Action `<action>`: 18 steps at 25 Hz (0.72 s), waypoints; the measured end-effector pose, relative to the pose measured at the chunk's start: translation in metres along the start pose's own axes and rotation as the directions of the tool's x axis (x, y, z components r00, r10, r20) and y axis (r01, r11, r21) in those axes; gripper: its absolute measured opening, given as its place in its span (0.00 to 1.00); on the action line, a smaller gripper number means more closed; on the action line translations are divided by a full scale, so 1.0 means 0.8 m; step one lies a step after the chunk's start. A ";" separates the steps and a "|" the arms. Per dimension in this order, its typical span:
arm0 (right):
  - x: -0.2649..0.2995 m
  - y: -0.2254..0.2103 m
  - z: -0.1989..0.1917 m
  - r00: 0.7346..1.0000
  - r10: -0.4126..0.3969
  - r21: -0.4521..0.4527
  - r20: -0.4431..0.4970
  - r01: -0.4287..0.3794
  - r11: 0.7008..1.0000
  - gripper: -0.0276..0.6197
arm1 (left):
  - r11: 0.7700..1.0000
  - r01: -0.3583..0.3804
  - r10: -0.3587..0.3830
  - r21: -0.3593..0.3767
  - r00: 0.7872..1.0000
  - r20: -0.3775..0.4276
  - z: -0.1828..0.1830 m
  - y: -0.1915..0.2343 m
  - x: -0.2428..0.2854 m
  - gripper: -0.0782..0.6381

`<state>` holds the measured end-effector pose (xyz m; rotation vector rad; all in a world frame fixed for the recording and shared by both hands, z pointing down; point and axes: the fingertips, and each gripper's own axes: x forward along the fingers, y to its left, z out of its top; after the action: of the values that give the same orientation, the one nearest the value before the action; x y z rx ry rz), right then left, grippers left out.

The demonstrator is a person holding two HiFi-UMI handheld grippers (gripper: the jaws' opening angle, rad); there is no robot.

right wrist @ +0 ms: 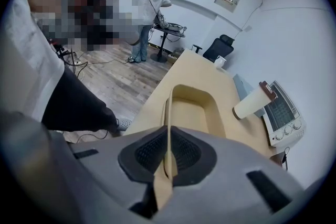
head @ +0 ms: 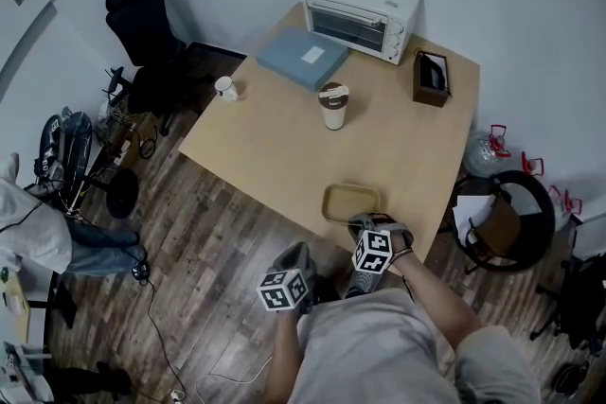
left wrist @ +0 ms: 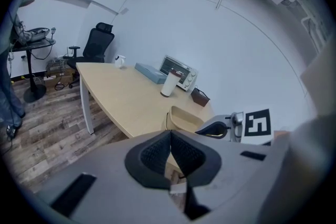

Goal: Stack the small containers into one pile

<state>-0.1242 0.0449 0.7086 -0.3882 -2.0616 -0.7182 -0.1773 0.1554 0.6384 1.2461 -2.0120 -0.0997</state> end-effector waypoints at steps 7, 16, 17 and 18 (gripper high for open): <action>0.004 0.006 -0.005 1.000 -0.004 0.014 0.005 0.004 1.000 0.08 | 1.000 -0.029 0.029 0.001 1.000 -0.005 -0.023 -0.005 -0.016 0.12; 0.000 0.009 -0.008 0.999 -0.035 0.079 -0.006 0.035 0.996 0.14 | 1.000 -0.002 0.002 0.011 0.999 -0.035 -0.045 -0.007 -0.019 0.12; -0.003 0.009 -0.008 0.999 -0.041 0.094 -0.007 0.042 0.995 0.14 | 1.000 0.006 -0.005 0.016 0.999 -0.042 -0.045 -0.008 -0.018 0.12; -0.006 0.009 -0.009 0.999 -0.048 0.112 -0.007 0.049 0.993 0.14 | 1.000 0.014 -0.013 0.022 0.999 -0.048 -0.044 -0.008 -0.017 0.12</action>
<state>-0.1131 0.0463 0.7099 -0.2736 -2.1026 -0.6284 -0.1470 0.1735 0.6533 1.2641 -1.9692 -0.0539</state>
